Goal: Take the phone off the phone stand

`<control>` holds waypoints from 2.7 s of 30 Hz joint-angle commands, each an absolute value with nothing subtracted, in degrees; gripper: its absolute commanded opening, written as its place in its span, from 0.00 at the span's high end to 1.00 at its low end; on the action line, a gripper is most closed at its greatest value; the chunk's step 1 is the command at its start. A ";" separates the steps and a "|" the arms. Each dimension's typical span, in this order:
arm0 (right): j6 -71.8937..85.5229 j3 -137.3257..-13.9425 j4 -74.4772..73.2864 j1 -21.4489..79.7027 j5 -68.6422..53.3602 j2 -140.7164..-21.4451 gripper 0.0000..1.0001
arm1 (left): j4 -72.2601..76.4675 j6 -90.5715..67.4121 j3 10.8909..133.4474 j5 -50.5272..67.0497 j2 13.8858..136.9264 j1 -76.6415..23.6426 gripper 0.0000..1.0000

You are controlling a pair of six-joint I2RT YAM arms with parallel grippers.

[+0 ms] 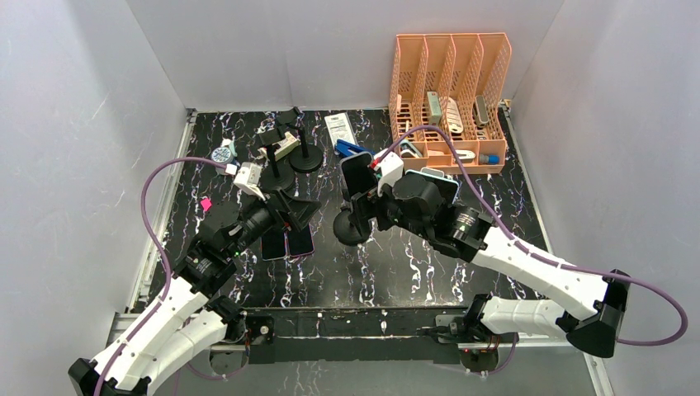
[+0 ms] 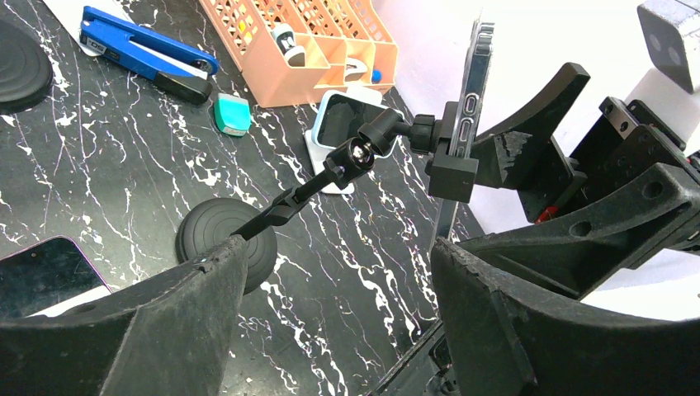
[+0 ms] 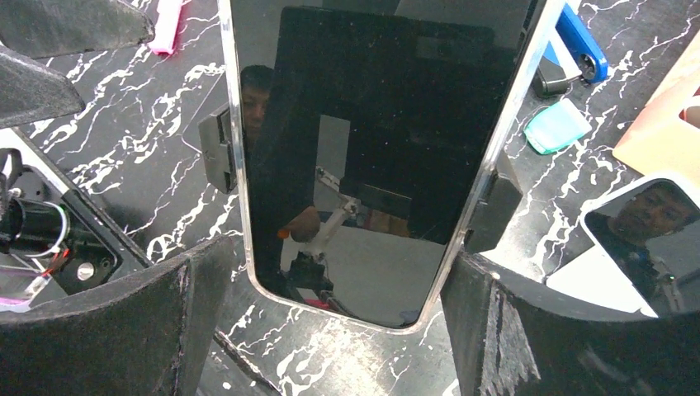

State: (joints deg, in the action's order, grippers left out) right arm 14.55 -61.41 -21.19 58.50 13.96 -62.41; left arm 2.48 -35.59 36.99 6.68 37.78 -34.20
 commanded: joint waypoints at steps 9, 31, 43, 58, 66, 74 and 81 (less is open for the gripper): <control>14.62 -64.69 -20.63 61.45 24.65 -64.06 0.01 | 2.11 -35.07 36.64 6.42 37.70 -33.93 0.22; 15.29 -58.39 -11.17 62.26 28.70 -62.45 0.01 | 2.68 -35.45 37.72 6.47 38.48 -33.93 0.22; 15.06 -57.27 -10.75 62.48 29.77 -61.24 0.07 | 6.33 -37.76 40.03 8.69 41.35 -33.93 0.23; 14.25 -52.57 -6.63 62.67 28.39 -57.63 0.01 | 9.93 -39.46 41.57 10.99 44.38 -33.93 0.23; 12.65 -50.71 -3.96 63.01 26.52 -56.38 0.01 | 9.93 -39.21 41.49 11.27 44.41 -33.93 0.22; 11.64 -51.06 -3.65 63.32 27.19 -57.43 0.01 | 10.48 -39.86 41.82 11.51 45.19 -33.93 0.22; 11.32 -51.24 -3.23 63.37 29.24 -59.38 0.01 | 13.21 -41.09 42.01 13.79 46.71 -33.93 0.22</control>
State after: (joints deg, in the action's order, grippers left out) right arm 12.01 -50.74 -6.37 63.09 27.00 -58.63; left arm 10.41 -40.36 39.92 11.70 46.11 -34.20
